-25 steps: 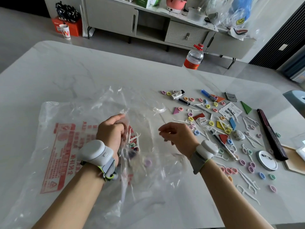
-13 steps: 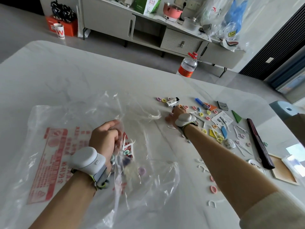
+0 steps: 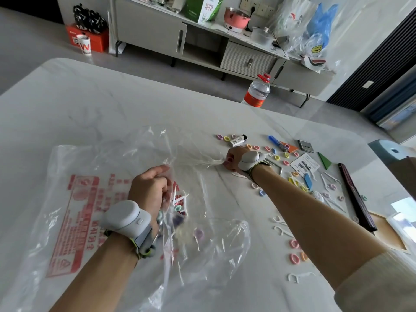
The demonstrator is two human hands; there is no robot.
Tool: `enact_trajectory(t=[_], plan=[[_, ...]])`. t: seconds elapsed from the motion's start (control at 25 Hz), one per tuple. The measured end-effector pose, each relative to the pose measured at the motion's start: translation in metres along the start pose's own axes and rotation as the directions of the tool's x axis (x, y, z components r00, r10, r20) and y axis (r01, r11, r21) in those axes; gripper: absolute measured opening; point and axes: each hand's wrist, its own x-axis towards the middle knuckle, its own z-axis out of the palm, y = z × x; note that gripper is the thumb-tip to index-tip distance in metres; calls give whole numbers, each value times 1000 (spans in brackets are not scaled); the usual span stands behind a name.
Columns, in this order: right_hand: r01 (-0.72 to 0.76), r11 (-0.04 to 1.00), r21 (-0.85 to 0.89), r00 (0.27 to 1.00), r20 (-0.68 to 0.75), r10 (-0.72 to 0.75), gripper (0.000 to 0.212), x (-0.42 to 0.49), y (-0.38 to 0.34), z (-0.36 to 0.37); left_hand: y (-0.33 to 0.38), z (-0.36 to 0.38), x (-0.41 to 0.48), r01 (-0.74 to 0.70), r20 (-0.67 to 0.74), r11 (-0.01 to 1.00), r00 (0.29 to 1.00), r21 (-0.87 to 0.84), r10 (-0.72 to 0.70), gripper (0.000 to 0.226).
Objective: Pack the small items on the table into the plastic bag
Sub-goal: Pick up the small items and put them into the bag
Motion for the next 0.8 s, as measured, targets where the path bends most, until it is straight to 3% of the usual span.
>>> enact_trajectory(t=[0.12, 0.24, 0.36, 0.64, 0.8], plan=[[49, 999, 19, 998, 35, -49, 13, 10, -1, -2, 2, -2, 1, -6, 2, 1000, 1000, 10, 6, 51], [6, 967, 253, 988, -152, 34, 17, 28, 0, -21, 5, -5, 5, -19, -5, 1000, 1000, 16, 19, 52], [-33, 963, 268, 965, -241, 101, 18, 49, -7, -44, 6, -8, 9, -3, -3, 1000, 1000, 10, 3, 52], [-120, 992, -38, 993, -18, 120, 28, 83, -28, -44, 8, -10, 14, 10, 13, 1000, 1000, 8, -10, 51], [-92, 995, -38, 995, 43, 94, 24, 92, -22, -40, 8, -11, 15, -1, -1, 1000, 1000, 13, 1, 52]])
